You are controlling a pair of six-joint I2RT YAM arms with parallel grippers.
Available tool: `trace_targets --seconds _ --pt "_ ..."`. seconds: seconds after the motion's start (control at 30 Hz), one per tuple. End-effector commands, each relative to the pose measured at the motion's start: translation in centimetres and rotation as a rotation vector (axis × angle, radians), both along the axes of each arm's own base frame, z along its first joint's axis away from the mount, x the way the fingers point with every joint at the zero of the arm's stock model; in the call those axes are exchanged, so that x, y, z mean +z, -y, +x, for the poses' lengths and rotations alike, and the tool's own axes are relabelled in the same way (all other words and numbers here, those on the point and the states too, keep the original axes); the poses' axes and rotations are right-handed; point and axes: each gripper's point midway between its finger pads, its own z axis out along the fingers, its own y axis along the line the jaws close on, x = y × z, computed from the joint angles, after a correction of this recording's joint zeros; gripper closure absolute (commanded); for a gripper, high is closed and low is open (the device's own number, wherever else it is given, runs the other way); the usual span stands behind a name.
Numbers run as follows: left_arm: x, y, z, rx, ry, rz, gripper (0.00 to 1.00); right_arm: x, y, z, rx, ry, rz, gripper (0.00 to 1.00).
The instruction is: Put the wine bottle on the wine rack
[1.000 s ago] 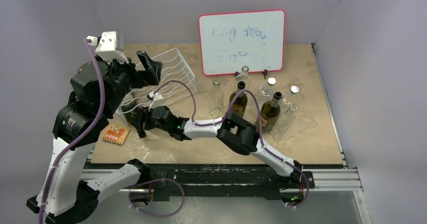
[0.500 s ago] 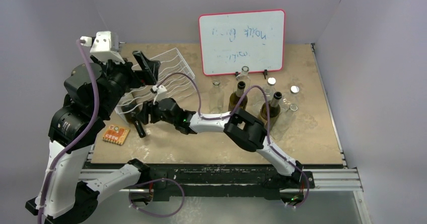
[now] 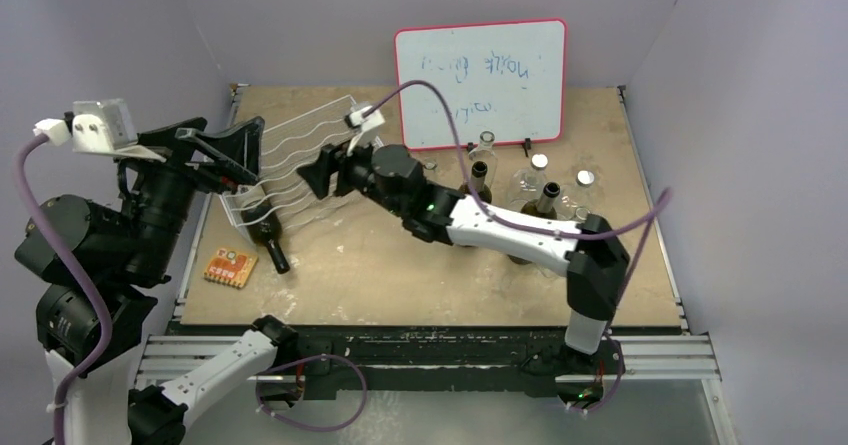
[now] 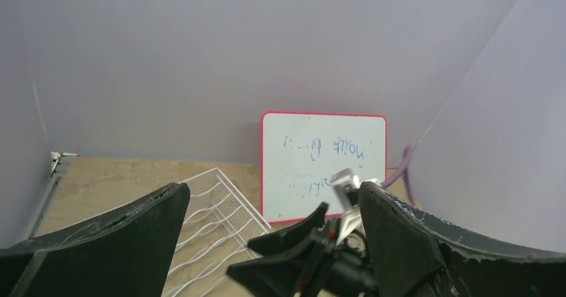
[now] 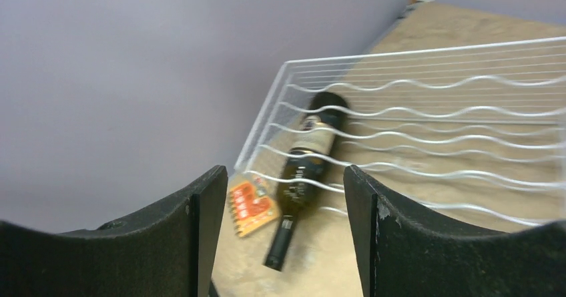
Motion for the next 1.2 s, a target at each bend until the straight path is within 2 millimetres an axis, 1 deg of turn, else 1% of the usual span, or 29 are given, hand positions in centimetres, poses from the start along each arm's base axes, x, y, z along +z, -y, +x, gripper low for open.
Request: trace_targets --seconds 0.0,0.1,0.13,0.2,0.27,0.33,0.43,0.53,0.63,0.7,0.83,0.97,1.1,1.17 --pt "1.4 -0.1 -0.1 0.004 0.073 0.003 0.01 2.6 6.8 2.6 -0.194 0.075 -0.122 0.33" --pt "0.5 0.2 0.0 -0.011 0.063 0.015 0.00 4.2 10.9 3.8 -0.302 0.078 -0.176 0.32" --pt "0.1 0.3 0.2 -0.013 0.057 0.019 0.01 4.3 12.2 4.2 -0.338 0.075 -0.196 0.32" --pt "-0.8 0.4 0.3 -0.014 0.046 0.021 0.01 3.9 14.8 4.7 -0.424 0.068 -0.260 0.30" --pt "-1.9 0.7 0.5 -0.018 0.035 0.020 0.01 3.0 17.7 5.0 -0.536 0.040 -0.315 0.25" --pt "-3.2 1.1 1.0 -0.026 0.018 0.019 0.01 1.7 19.5 4.8 -0.573 0.010 -0.348 0.24" --pt "-5.5 2.0 2.0 -0.043 -0.014 0.015 0.01 0.3 21.2 4.6 -0.608 -0.036 -0.370 0.25" --pt "-8.3 3.5 3.3 -0.075 -0.071 0.014 0.01 -0.7 22.0 4.6 -0.628 -0.069 -0.395 0.28" --pt "-10.2 4.4 4.2 -0.093 -0.115 0.010 0.01 -1.4 21.7 4.5 -0.602 -0.076 -0.414 0.32" --pt "-11.1 4.7 4.6 -0.093 -0.136 0.009 0.01 -2.0 21.6 4.5 -0.594 -0.088 -0.432 0.34" --pt "-12.2 5.1 5.2 -0.096 -0.159 0.015 0.01 -3.4 21.9 4.7 -0.605 -0.112 -0.465 0.35" --pt "-12.7 5.5 5.8 -0.095 -0.179 0.031 0.01 -4.6 22.0 4.9 -0.600 -0.129 -0.486 0.36" --pt "-13.4 5.9 6.4 -0.101 -0.194 0.041 0.01 -5.6 21.9 5.1 -0.576 -0.133 -0.507 0.42" --pt "-14.0 6.3 6.7 -0.112 -0.203 0.050 0.01 -6.0 21.8 5.2 -0.569 -0.134 -0.516 0.49"
